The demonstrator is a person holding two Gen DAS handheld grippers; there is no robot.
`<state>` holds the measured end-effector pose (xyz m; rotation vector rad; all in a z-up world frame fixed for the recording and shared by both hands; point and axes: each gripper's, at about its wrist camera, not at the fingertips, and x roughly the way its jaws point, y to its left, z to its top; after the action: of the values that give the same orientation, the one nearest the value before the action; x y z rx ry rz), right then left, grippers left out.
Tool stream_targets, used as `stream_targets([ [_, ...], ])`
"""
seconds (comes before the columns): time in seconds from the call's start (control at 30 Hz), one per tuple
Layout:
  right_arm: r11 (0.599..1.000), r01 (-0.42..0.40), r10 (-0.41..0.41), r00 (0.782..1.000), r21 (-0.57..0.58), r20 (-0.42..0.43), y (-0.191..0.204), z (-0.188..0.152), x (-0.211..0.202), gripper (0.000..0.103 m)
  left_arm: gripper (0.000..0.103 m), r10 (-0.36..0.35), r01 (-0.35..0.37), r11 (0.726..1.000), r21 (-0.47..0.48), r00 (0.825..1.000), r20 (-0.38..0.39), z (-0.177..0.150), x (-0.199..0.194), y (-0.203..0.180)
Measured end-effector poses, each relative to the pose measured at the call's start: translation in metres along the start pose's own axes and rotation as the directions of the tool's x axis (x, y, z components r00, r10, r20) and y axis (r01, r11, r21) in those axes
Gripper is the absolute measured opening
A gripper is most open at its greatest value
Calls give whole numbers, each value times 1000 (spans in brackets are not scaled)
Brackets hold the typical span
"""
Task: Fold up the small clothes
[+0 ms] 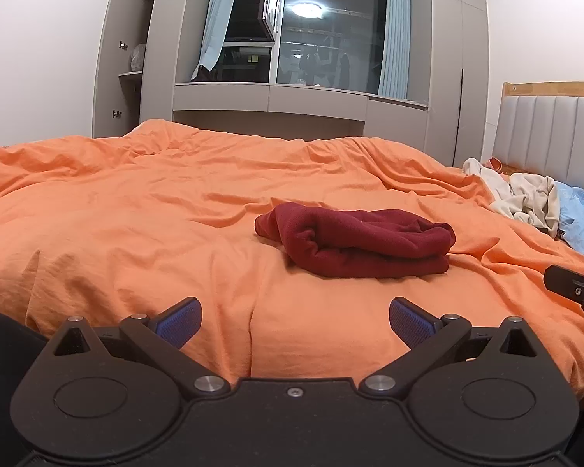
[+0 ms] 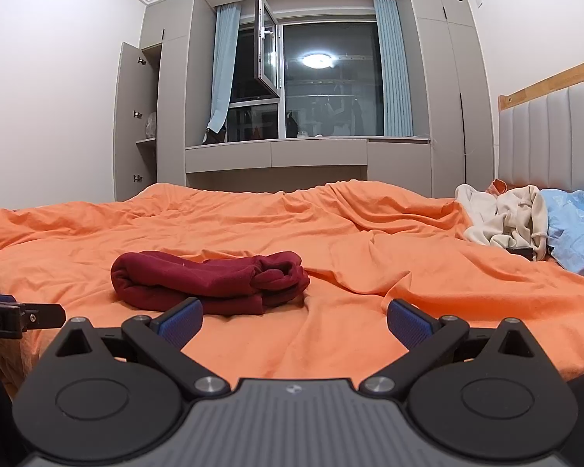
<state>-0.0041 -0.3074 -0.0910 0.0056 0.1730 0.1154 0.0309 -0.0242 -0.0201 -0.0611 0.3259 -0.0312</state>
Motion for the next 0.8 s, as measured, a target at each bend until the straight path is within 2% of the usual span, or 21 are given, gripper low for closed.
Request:
stream_targets([
  [0.8, 1000, 0, 0, 1000, 1, -3, 0, 0, 0, 103, 102, 5, -5, 1000, 1, 1000, -10, -1, 1, -1],
])
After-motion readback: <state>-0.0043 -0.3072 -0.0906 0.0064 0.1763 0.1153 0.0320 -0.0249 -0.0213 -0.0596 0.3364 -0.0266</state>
